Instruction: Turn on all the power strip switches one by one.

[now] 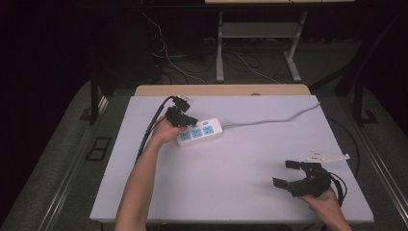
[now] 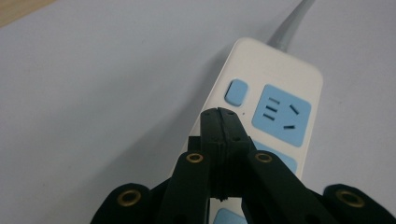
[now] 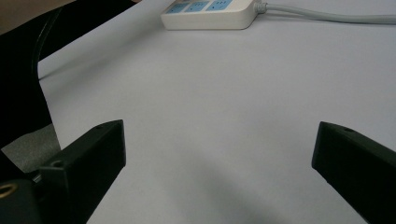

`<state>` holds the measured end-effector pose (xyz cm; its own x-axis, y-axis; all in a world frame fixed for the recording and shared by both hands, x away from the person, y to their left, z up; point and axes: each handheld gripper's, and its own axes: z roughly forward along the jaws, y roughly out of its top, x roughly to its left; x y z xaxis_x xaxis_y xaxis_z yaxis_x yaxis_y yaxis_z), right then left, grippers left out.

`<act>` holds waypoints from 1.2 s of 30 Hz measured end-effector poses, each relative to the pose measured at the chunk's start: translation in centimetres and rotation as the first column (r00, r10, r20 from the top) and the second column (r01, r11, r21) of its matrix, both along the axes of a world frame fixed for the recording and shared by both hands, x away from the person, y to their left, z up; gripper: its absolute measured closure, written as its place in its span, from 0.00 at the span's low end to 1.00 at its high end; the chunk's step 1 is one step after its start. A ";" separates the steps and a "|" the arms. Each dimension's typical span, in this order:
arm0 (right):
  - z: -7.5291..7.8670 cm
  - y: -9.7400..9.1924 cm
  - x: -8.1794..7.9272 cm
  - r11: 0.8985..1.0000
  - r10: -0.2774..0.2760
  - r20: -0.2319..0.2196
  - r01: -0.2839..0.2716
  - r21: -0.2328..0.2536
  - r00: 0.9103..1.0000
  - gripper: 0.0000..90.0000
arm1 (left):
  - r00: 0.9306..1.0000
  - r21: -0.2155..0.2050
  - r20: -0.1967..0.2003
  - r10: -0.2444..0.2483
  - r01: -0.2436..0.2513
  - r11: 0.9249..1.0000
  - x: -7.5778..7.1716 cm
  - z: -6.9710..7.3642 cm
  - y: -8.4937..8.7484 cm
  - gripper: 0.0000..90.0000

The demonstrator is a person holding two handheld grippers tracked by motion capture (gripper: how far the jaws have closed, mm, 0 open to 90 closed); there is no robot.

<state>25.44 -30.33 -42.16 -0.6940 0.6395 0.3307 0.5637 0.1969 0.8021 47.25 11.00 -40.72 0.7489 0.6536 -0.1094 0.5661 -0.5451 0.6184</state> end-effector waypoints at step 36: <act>0.2 0.2 -0.2 1.000 0.008 0.013 -0.008 -0.001 1.000 0.03 | 0.999 -0.024 -0.024 0.034 -0.035 0.999 0.0 -0.6 0.1 1.00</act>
<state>25.26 -30.18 -42.00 -0.7033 0.6341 0.3215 0.5520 0.2021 0.8090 47.23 11.06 -41.33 0.7229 0.6759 -0.1433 0.5989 -0.5096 0.6177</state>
